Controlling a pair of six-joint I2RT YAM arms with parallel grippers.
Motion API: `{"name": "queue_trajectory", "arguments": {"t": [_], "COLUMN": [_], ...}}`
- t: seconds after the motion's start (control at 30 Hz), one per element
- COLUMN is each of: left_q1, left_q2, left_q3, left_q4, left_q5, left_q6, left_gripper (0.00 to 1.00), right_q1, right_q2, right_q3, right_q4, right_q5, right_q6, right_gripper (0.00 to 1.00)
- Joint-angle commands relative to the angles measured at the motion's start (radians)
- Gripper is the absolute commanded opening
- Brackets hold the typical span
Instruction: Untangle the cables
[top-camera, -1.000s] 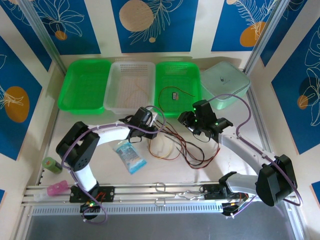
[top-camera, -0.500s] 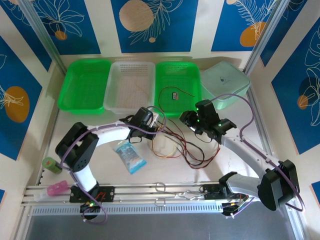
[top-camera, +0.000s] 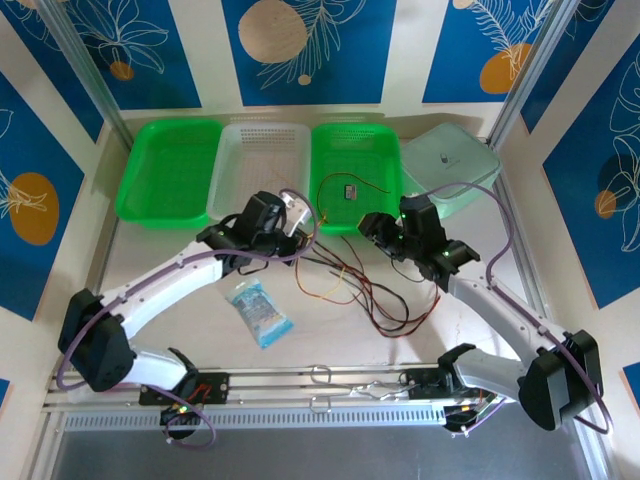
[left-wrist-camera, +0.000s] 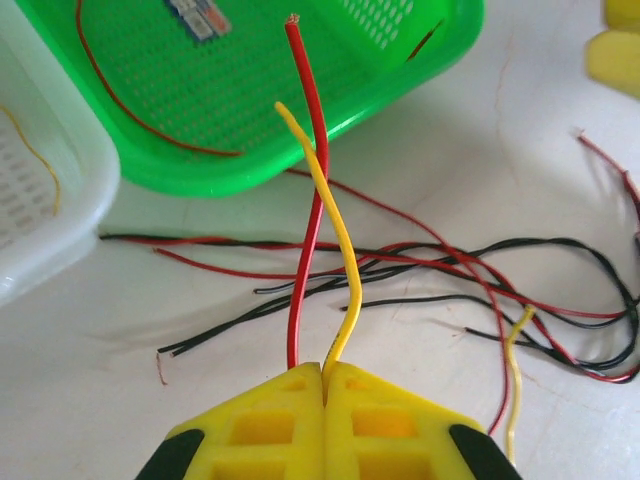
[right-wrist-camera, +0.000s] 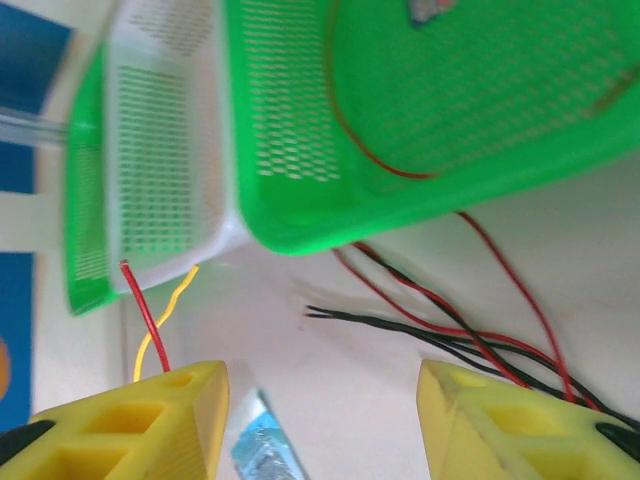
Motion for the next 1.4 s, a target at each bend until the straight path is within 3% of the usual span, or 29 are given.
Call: {"name": "queue_trajectory", "arguments": {"t": [0.0, 0.2, 0.33, 0.6, 0.7, 0.83, 1.03, 1.27, 1.37], "left_q1": [0.002, 0.020, 0.050, 0.111, 0.123, 0.127, 0.127, 0.127, 0.127], "left_q2": [-0.029, -0.024, -0.021, -0.028, -0.038, -0.045, -0.046, -0.049, -0.054], "left_q3": [0.082, 0.166, 0.201, 0.218, 0.202, 0.200, 0.201, 0.196, 0.193], "left_q4": [-0.082, -0.040, -0.002, 0.083, 0.121, 0.107, 0.097, 0.093, 0.094], "left_q5": [0.022, 0.069, 0.103, 0.219, 0.253, 0.247, 0.252, 0.253, 0.252], "left_q6": [0.044, 0.050, 0.030, -0.079, -0.113, -0.105, -0.099, -0.097, -0.099], "left_gripper": [0.00, 0.00, 0.00, 0.00, 0.00, 0.00, 0.00, 0.00, 0.00], "right_q1": [-0.004, 0.009, 0.010, 0.006, 0.006, 0.007, 0.027, 0.027, 0.027], "right_q2": [-0.047, -0.051, -0.005, 0.128, 0.170, 0.195, 0.205, 0.255, 0.273], "right_q3": [-0.031, -0.070, -0.033, -0.019, -0.017, 0.030, 0.180, 0.275, 0.310], "right_q4": [0.224, 0.532, 0.602, 0.824, 0.894, 0.856, 0.506, 0.466, 0.406], "right_q5": [-0.112, -0.179, -0.287, -0.479, -0.487, -0.466, -0.313, -0.301, -0.235], "right_q6": [-0.084, -0.226, -0.276, -0.169, -0.108, -0.082, -0.213, -0.254, -0.253], "right_gripper": [0.53, 0.54, 0.55, 0.55, 0.53, 0.49, 0.34, 0.33, 0.36]}}
